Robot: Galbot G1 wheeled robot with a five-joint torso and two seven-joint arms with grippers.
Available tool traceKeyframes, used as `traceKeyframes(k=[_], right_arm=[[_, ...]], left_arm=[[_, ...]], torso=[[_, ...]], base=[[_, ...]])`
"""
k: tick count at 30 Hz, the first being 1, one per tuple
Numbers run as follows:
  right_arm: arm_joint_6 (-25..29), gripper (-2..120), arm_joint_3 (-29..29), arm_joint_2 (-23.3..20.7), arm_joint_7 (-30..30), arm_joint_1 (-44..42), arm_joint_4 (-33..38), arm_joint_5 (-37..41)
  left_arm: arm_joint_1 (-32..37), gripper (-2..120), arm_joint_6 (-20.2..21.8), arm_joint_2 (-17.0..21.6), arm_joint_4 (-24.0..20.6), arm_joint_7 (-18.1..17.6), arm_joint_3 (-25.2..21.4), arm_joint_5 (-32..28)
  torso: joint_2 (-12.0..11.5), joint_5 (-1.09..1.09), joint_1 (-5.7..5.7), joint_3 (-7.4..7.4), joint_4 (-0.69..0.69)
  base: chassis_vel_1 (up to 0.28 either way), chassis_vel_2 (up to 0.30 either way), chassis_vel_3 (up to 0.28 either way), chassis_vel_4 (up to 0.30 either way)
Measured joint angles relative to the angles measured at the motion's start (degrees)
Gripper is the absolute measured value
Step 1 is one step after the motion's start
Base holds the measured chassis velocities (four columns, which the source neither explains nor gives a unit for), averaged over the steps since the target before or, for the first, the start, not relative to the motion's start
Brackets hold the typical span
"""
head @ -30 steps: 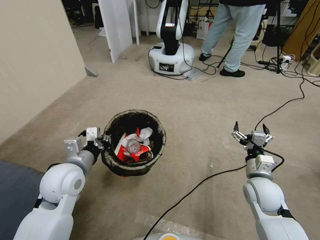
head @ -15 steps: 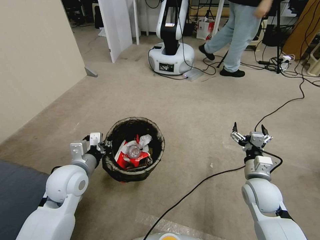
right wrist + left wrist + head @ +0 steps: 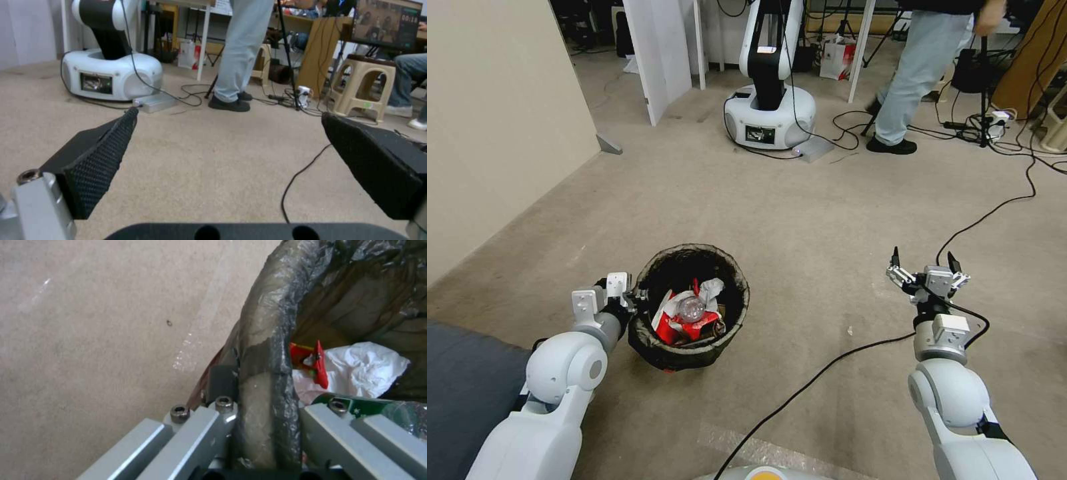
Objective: Pick up the trash bin, then pick up the garbage from the floor and place it into the trash bin.
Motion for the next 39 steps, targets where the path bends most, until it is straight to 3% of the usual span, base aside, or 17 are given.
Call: traceKeyframes(k=[7, 20, 26, 28, 33, 36, 38, 39], right_arm=[[0.0, 100, 0.0, 0.0, 0.0, -0.1, -0.2, -0.1], [0.0, 100, -0.1, 0.0, 0.1, 0.0, -0.4, -0.1], [-0.2, 100, -0.2, -0.1, 0.1, 0.2, -0.4, 0.0], [-0.2, 100, -0.3, -0.1, 0.3, 0.4, -0.4, 0.0], [0.4, 100, -0.6, 0.0, 0.9, 0.5, -0.6, 0.0], [1.5, 100, -0.6, 0.1, 1.1, 0.6, -0.6, 0.0], [3.0, 100, -0.6, 0.2, 1.3, 0.6, -0.4, 0.1], [4.0, 100, -0.4, 0.3, 1.4, 0.6, -0.3, 0.1]], left_arm=[[-0.8, 1, 0.0, -0.1, 1.7, 1.2, 0.0, 0.6], [-1.4, 47, 0.0, -0.3, 2.6, 3.1, -0.4, 1.5], [-1.8, 67, 0.0, 0.1, -1.1, 4.1, -1.5, 2.5], [-2.3, 80, 0.0, 0.3, -3.5, 4.1, -2.1, 2.6], [-2.6, 95, -0.1, 0.7, -7.2, 3.6, -2.8, 5.2], [-2.4, 99, -2.1, 0.9, -9.1, 3.8, -3.1, 7.8], [-1.8, 100, -7.7, 0.9, -10.0, 4.0, -3.2, 13.5], [-1.0, 100, -12.7, 0.7, -9.8, 4.0, -3.3, 17.2]], torso=[[0.0, 0.00, 0.00, 0.00, -0.01], [0.0, 0.00, 0.00, 0.00, 0.00], [0.0, 0.01, 0.00, 0.00, 0.00], [0.0, 0.00, 0.00, 0.00, 0.00], [0.0, 0.00, 0.00, 0.00, 0.00], [0.0, 0.01, 0.00, 0.00, 0.00], [0.0, 0.01, 0.00, 0.00, -0.01], [0.0, 0.00, 0.00, 0.00, -0.01]], base=[[0.000, 0.000, 0.000, 0.000], [0.000, 0.000, 0.000, 0.000], [0.000, 0.000, 0.000, 0.000], [0.000, 0.000, 0.000, 0.000], [0.000, 0.000, 0.000, 0.000], [0.000, 0.000, 0.000, 0.000], [0.000, 0.000, 0.000, 0.000], [0.000, 0.000, 0.000, 0.000]])
